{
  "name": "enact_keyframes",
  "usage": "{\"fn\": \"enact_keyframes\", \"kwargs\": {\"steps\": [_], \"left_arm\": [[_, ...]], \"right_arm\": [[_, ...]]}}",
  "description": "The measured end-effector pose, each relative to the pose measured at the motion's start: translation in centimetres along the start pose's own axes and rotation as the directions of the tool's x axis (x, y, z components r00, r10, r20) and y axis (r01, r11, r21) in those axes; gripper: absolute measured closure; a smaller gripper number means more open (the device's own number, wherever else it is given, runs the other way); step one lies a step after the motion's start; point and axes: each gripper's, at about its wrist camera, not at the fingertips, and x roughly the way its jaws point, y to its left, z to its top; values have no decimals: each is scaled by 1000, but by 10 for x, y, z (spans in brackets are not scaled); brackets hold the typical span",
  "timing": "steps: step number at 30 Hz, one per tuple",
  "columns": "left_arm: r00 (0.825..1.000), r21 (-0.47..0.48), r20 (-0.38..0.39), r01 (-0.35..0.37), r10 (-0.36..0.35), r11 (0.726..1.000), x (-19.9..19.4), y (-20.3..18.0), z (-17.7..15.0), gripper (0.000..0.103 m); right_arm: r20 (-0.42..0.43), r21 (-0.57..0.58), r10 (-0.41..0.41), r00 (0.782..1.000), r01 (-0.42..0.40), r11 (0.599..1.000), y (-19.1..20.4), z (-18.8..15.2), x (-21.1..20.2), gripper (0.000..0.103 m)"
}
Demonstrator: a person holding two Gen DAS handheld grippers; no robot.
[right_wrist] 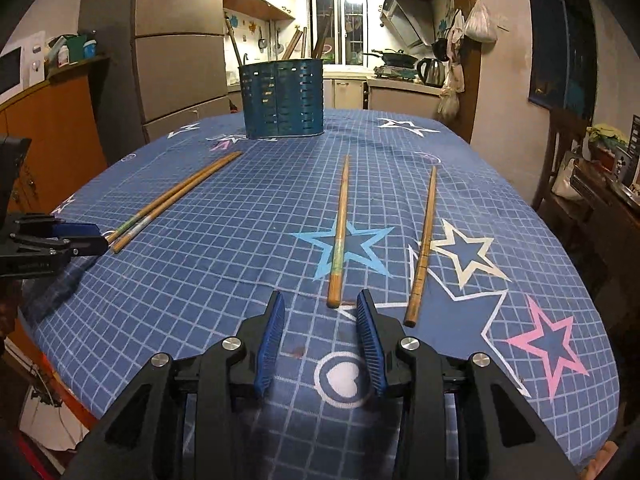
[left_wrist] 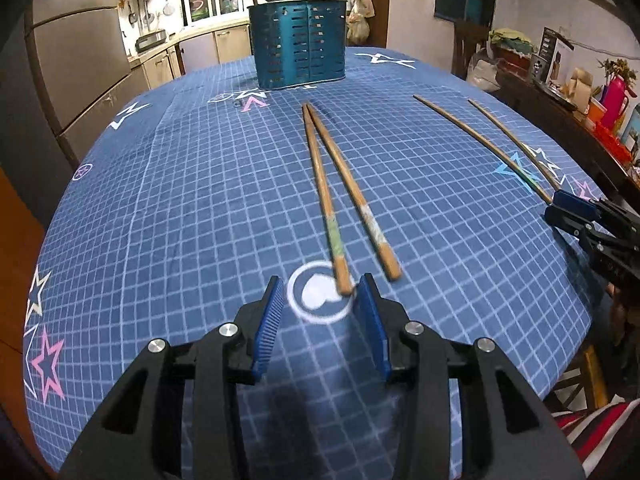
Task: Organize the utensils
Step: 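Close the left tool on a wooden chopstick while the right tool closes on another, then lift both held chopsticks and carry them over the teal holder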
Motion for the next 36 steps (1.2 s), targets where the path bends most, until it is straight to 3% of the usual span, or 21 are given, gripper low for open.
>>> {"fn": "enact_keyframes", "kwargs": {"steps": [5,9,15,18,26,30,36], "left_arm": [[1000,4,5,-7,7,1000,6,-9,8,66],[999,3,30,-13,13,1000,8,-18,7,75],[997,-2,72,-18,18,1000,6,-23,0,81],[997,5,78,-9,9,1000,4,-25,-2,93],[995,-78,95,-7,14,997,-10,-10,-12,98],[983,-122,179,-16,38,992,-40,0,-11,98],[940,-160,320,-71,120,985,-91,10,9,98]], "right_arm": [[12,9,-11,1000,11,1000,1,4,7,64],[23,31,-12,1000,12,999,-2,6,11,72],[38,30,-24,999,23,999,-3,5,12,75],[46,41,-33,998,31,999,-4,2,10,94],[97,51,-7,995,2,999,-7,-2,-10,95],[159,43,-5,987,-2,999,-11,5,-30,95],[290,1,11,957,-12,1000,-11,30,-65,95]]}}
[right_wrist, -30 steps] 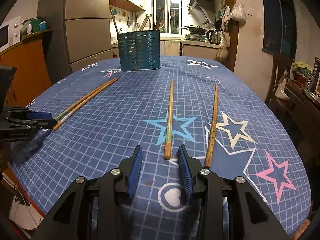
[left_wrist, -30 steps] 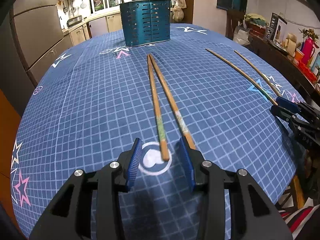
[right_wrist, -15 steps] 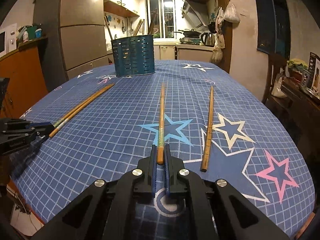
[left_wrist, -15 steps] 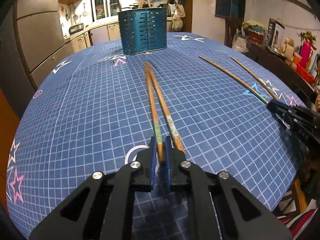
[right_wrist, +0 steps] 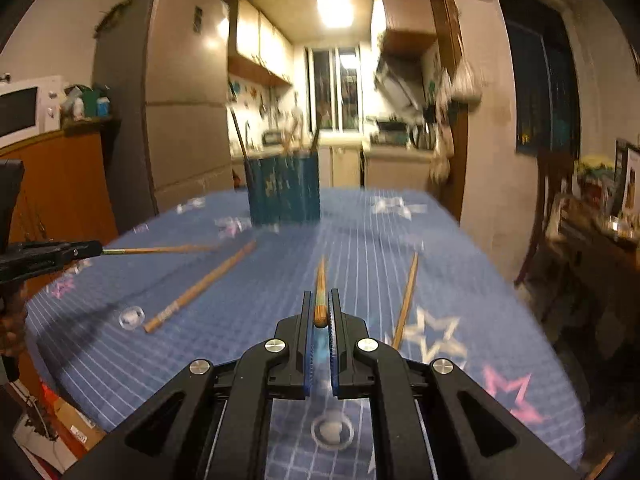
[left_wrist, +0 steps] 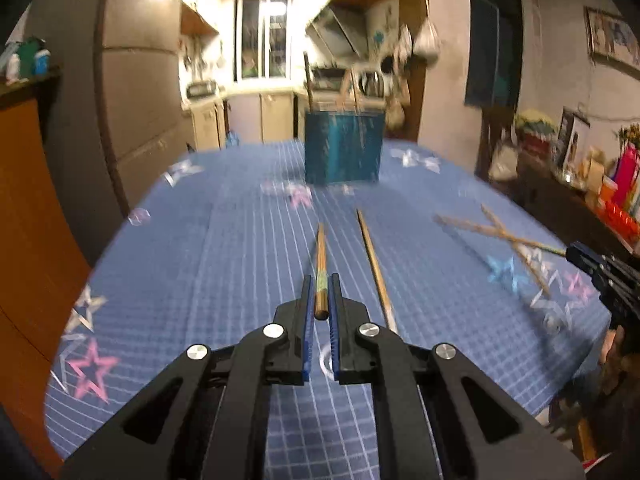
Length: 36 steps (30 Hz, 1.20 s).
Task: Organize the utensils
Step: 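Lift both held chopsticks and carry them over the teal holder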
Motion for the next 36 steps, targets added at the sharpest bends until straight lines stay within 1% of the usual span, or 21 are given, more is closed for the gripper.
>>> {"fn": "enact_keyframes", "kwargs": {"steps": [3,6,8,11,16,20,23,31,36], "left_arm": [[997,-18,70,-16,17,1000,-17,4,21,98],[988,-50,148,-26,34,998,-35,11,49,98],[985,-65,172,-20,31,998,-41,14,64,98],[981,-83,193,8,8,997,-49,17,84,98],[978,-78,210,-1,17,997,-54,14,104,98],[980,-82,201,2,14,997,-55,13,111,98],[981,-89,191,-13,30,996,-51,14,112,98],[986,-115,163,-28,47,993,-44,20,111,98],[985,-122,150,-67,86,990,-41,22,111,98]], "right_arm": [[77,-49,13,997,-9,999,3,22,-12,95],[137,-60,44,990,-36,998,1,48,-20,95],[175,-56,74,982,-65,996,-3,66,-24,95],[205,-64,105,973,-94,994,-7,89,-23,95],[203,-42,154,967,-148,988,-12,119,-12,95],[197,-27,187,963,-185,982,-12,134,-6,95],[201,-34,200,959,-197,980,-8,145,-8,95],[202,-68,205,958,-195,978,8,155,-7,95],[201,-75,211,956,-200,977,13,154,-5,95]]}}
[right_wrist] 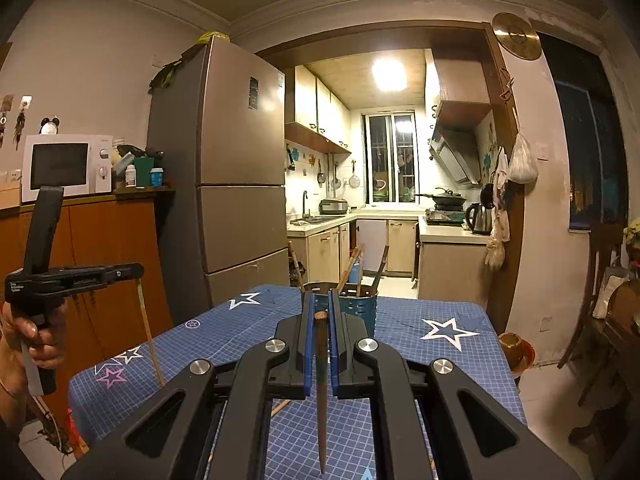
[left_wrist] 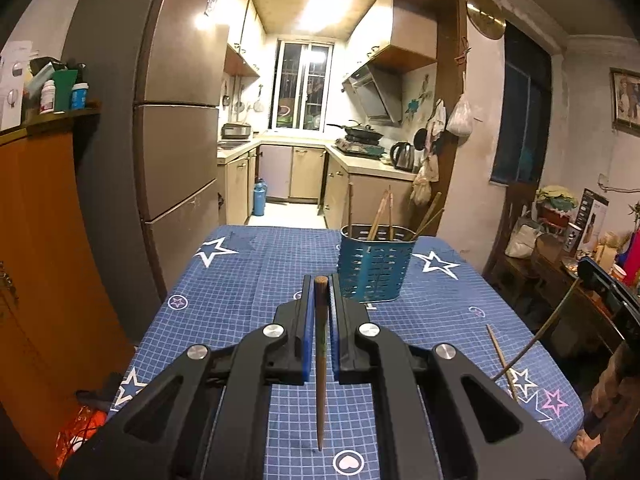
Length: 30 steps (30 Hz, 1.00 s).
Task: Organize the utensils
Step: 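Lift both held chopsticks and carry them over the teal holder, then lower the chopsticks into the teal holder and open both tools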
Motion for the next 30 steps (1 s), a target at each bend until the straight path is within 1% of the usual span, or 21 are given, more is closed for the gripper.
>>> {"fn": "enact_keyframes", "kwargs": {"steps": [6,11,14,17,21,24,28,29,30], "left_arm": [[998,12,1,-68,68,998,4,0,2,98],[990,31,16,-139,139,990,7,1,4,98],[987,39,19,-160,160,986,9,1,7,98],[983,49,25,-185,184,982,12,2,13,98],[973,80,54,-226,223,971,18,-3,26,98],[969,96,67,-243,237,965,26,-9,34,98],[966,113,100,-249,238,962,46,-17,60,98],[966,114,114,-246,234,962,51,-19,68,98],[969,113,135,-224,208,968,59,-22,82,98]], "right_arm": [[-5,-10,9,1000,-9,1000,6,5,8,95],[-6,-26,9,1000,-9,1000,12,13,17,95],[-4,-31,8,1000,-9,999,15,15,20,95],[-4,-29,4,1000,-4,1000,14,23,29,95],[3,-51,-20,1000,20,998,15,41,50,95],[5,-56,-32,999,33,998,11,57,68,95],[3,-45,-47,999,47,998,5,82,102,95],[8,-40,-50,999,50,998,3,92,111,95],[14,-34,-54,998,55,998,1,100,120,95]]}}
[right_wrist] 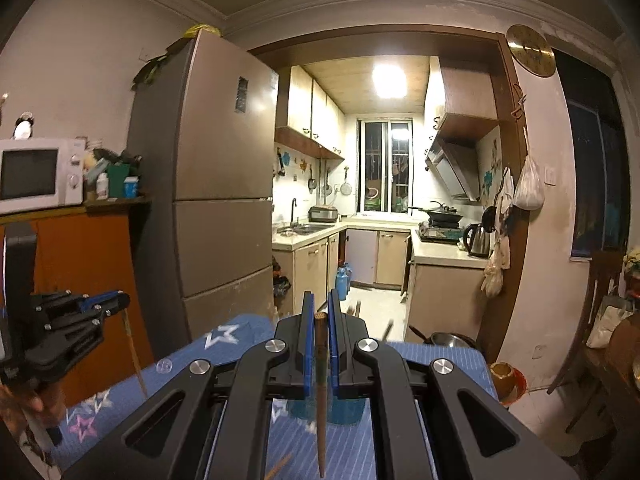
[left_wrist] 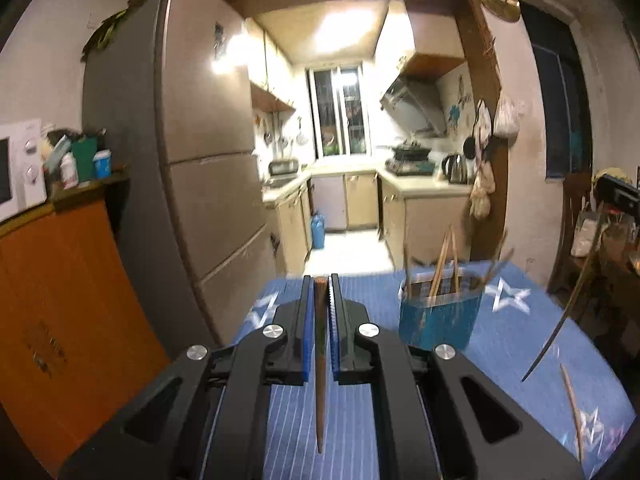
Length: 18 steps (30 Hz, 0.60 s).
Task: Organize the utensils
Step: 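Lower the chopsticks into the teal holder and open both tools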
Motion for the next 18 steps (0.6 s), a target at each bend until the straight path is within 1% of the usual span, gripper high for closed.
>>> {"fn": "enact_keyframes", "kwargs": {"steps": [3,5,6,8,11,13,15,16,18], "left_arm": [[995,-37,50,84,-82,996,23,-6,34,98],[987,-64,94,140,-133,988,38,-10,54,98],[982,-75,107,161,-153,984,44,-13,62,98],[966,-127,125,242,-226,962,62,-17,82,98],[945,-178,152,314,-289,933,85,-25,104,98],[937,-196,162,337,-308,921,103,-32,110,98],[933,-208,156,353,-325,912,119,-38,110,98],[935,-212,142,351,-326,912,131,-43,108,98],[946,-185,126,320,-300,929,148,-54,101,98]], "right_arm": [[29,40,-19,999,18,999,-10,27,27,95],[53,64,-27,998,24,998,-16,43,45,95],[67,65,-48,997,43,997,-18,51,56,95],[71,74,-67,995,62,995,-24,61,81,95],[68,72,-94,993,89,993,-32,64,112,95],[61,68,-111,992,107,992,-35,61,131,95],[49,73,-121,991,118,990,-41,54,149,95],[39,85,-123,992,119,989,-46,50,159,95],[32,103,-129,991,126,987,-53,42,173,95]]}}
